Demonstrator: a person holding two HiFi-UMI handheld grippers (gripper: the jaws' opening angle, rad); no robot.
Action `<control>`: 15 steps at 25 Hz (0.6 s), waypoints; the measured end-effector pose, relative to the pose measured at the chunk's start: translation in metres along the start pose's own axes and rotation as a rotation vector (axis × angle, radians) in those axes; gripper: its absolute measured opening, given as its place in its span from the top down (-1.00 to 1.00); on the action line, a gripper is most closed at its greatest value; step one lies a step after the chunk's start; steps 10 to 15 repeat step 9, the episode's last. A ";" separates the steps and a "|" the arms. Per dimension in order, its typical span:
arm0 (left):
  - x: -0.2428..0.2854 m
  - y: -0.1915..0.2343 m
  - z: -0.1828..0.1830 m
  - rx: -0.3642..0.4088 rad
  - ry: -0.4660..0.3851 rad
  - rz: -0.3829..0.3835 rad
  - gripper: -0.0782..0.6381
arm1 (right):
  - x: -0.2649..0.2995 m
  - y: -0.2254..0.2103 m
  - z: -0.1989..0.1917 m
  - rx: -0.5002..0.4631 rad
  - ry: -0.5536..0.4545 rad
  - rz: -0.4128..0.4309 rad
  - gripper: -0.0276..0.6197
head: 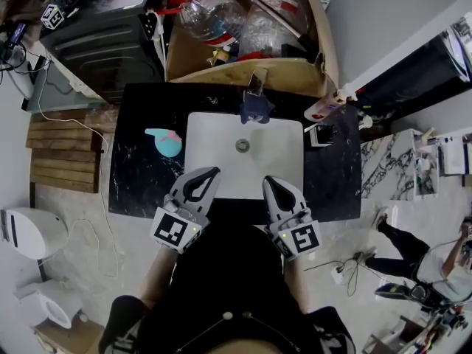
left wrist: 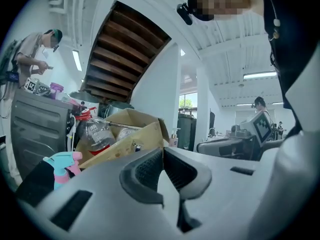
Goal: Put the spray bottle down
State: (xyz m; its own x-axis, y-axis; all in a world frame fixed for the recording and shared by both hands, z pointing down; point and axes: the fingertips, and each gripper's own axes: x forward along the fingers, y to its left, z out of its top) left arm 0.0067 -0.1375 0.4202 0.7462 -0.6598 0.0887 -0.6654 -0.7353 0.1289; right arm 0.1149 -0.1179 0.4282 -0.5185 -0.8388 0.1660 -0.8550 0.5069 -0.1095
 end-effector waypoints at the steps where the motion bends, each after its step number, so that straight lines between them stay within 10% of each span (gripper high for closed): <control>1: 0.000 0.000 -0.001 -0.004 0.005 -0.001 0.76 | 0.001 0.001 -0.001 -0.006 0.004 0.001 0.91; 15: 0.000 0.003 -0.006 -0.030 0.035 0.008 0.76 | 0.006 0.005 -0.002 -0.041 0.025 0.013 0.91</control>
